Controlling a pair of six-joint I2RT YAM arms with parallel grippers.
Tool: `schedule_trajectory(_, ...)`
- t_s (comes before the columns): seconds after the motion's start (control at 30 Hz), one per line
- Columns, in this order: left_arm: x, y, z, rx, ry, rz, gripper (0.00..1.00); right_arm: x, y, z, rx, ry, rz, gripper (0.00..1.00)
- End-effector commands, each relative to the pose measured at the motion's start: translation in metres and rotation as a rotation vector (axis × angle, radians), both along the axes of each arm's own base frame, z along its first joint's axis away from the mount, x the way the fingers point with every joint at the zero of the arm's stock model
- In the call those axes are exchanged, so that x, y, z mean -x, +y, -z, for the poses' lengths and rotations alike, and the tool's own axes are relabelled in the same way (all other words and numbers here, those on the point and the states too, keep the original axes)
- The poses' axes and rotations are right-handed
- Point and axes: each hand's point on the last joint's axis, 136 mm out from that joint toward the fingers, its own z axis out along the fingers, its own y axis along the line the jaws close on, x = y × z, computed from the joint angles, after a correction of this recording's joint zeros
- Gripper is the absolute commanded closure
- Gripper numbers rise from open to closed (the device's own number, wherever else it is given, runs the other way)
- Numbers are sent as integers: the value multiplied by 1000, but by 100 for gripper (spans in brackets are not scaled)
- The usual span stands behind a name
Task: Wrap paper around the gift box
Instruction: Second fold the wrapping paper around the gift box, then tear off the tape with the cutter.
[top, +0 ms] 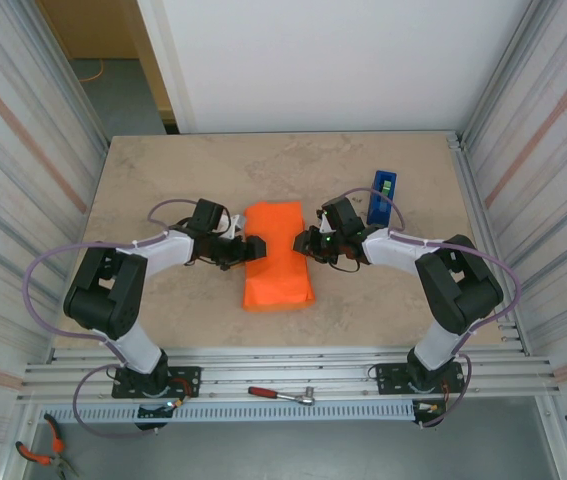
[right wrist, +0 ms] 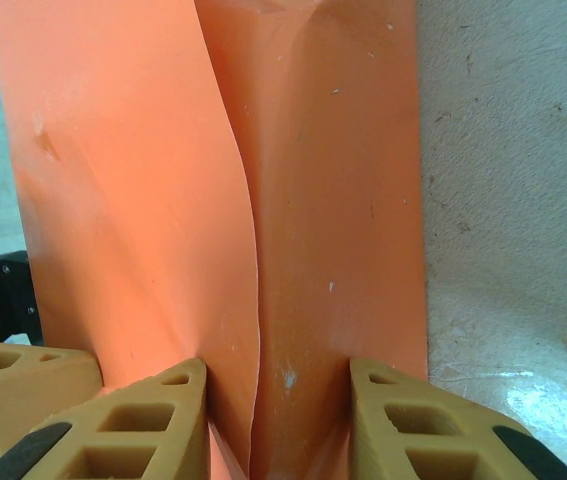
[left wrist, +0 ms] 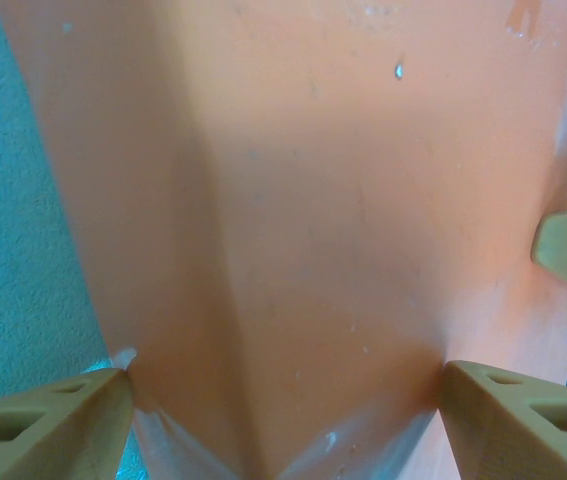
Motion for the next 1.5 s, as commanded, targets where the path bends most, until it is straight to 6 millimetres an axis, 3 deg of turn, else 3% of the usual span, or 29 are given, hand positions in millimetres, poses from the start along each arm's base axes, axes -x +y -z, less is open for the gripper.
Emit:
schedule_trajectory(0.0,-8,-11,-5,-13,-98,37,19,39,-12,54,119,179,-20,69)
schedule_trajectory(0.23,-2,-4,14,-60,-76,33,19,37,-10,49,110,168,-20,68)
schedule_trajectory(0.5,-6,16,26,-213,-58,11,26,31,-3,38,97,148,-42,58)
schedule_trajectory(0.7,-3,25,30,-263,-52,4,27,11,-1,2,88,74,-54,42)
schedule_trajectory(0.8,-2,26,32,-277,-48,5,27,-7,-12,-22,75,30,-21,34)
schedule_trajectory(0.97,-3,27,32,-286,-51,7,28,-37,-51,-55,35,-32,70,32)
schedule_trajectory(1.1,-3,28,34,-292,-48,9,28,-65,-105,-69,13,-71,173,32)
schedule_trajectory(1.3,-2,29,36,-300,-45,11,28,-107,-196,-66,-41,-81,354,36)
schedule_trajectory(1.47,-2,30,38,-304,-43,12,28,-127,-231,-55,-98,-76,414,46)
